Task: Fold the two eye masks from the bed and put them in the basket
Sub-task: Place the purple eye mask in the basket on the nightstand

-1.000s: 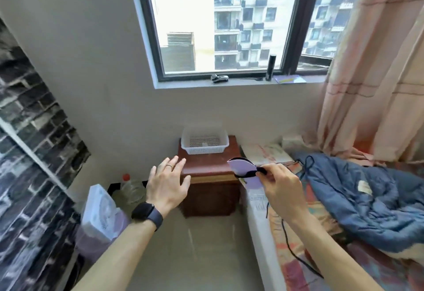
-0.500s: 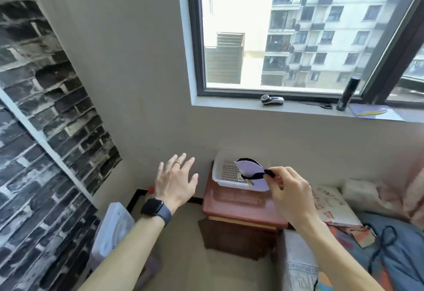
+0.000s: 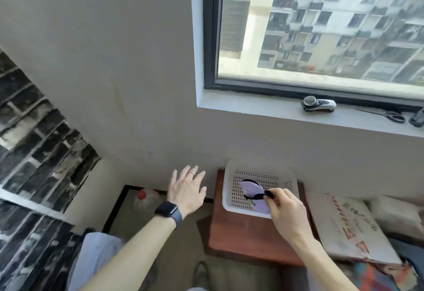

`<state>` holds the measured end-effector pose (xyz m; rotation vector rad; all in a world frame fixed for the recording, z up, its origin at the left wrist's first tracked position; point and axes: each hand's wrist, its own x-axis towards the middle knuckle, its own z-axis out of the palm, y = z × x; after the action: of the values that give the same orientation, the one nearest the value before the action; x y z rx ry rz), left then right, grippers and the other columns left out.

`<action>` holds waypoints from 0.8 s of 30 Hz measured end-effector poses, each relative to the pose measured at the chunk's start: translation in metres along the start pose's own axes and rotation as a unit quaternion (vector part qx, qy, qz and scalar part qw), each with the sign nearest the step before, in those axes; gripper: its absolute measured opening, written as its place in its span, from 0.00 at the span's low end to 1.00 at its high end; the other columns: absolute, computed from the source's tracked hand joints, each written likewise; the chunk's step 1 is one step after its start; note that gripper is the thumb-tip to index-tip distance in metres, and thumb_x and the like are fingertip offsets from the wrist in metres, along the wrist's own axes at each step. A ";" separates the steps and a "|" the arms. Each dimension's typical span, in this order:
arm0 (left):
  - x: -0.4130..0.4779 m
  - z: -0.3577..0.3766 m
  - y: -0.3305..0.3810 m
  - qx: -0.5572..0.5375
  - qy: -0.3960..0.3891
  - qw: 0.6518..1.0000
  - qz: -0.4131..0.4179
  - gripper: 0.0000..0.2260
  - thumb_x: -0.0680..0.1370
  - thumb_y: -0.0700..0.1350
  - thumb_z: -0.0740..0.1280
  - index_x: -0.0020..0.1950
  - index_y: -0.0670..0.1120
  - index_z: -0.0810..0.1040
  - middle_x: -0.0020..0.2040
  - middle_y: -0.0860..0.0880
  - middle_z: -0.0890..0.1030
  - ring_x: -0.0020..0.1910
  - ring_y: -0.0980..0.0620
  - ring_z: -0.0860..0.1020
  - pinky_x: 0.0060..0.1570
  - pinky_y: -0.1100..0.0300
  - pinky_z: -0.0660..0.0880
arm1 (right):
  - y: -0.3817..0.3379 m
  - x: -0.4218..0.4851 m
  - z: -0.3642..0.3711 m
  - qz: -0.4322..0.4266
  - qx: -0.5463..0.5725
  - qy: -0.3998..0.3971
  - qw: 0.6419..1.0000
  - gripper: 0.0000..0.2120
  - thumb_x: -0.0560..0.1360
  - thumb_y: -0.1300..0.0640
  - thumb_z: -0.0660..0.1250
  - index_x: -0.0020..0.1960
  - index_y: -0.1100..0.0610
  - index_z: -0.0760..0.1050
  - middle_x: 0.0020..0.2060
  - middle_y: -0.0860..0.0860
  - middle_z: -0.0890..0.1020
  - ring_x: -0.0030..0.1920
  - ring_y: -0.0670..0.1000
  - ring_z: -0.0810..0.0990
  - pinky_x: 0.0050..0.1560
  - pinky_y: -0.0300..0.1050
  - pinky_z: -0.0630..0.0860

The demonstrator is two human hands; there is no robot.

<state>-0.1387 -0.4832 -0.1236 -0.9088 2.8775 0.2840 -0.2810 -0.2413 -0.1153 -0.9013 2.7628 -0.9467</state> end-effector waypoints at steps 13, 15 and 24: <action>0.104 0.125 0.012 -0.025 -0.160 0.985 0.061 0.30 0.80 0.56 0.55 0.80 0.50 0.50 0.81 0.47 0.51 0.80 0.45 0.49 0.76 0.40 0.49 | 0.087 0.083 0.146 0.420 0.238 -0.107 0.869 0.12 0.75 0.49 0.70 0.53 0.56 0.78 0.45 0.50 0.84 0.49 0.55 0.85 0.57 0.59 0.80; 0.114 0.141 0.015 -0.038 -0.162 0.983 0.072 0.31 0.81 0.57 0.53 0.81 0.49 0.46 0.82 0.49 0.47 0.80 0.46 0.47 0.76 0.40 0.47 | 0.099 0.102 0.163 0.451 0.302 -0.100 0.834 0.16 0.77 0.54 0.70 0.62 0.59 0.74 0.51 0.53 0.83 0.49 0.54 0.85 0.56 0.53 0.81; 0.133 0.191 0.015 -0.017 -0.173 0.978 0.112 0.30 0.82 0.58 0.46 0.80 0.49 0.40 0.81 0.53 0.42 0.79 0.54 0.41 0.76 0.45 0.40 | 0.143 0.149 0.226 0.387 0.201 -0.157 0.886 0.10 0.76 0.51 0.68 0.53 0.54 0.83 0.48 0.53 0.87 0.48 0.58 0.85 0.53 0.61 0.82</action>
<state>-0.2463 -0.5047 -0.3293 -0.4782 2.6510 0.4636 -0.4169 -0.3544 -0.3647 0.1243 2.1825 -1.0137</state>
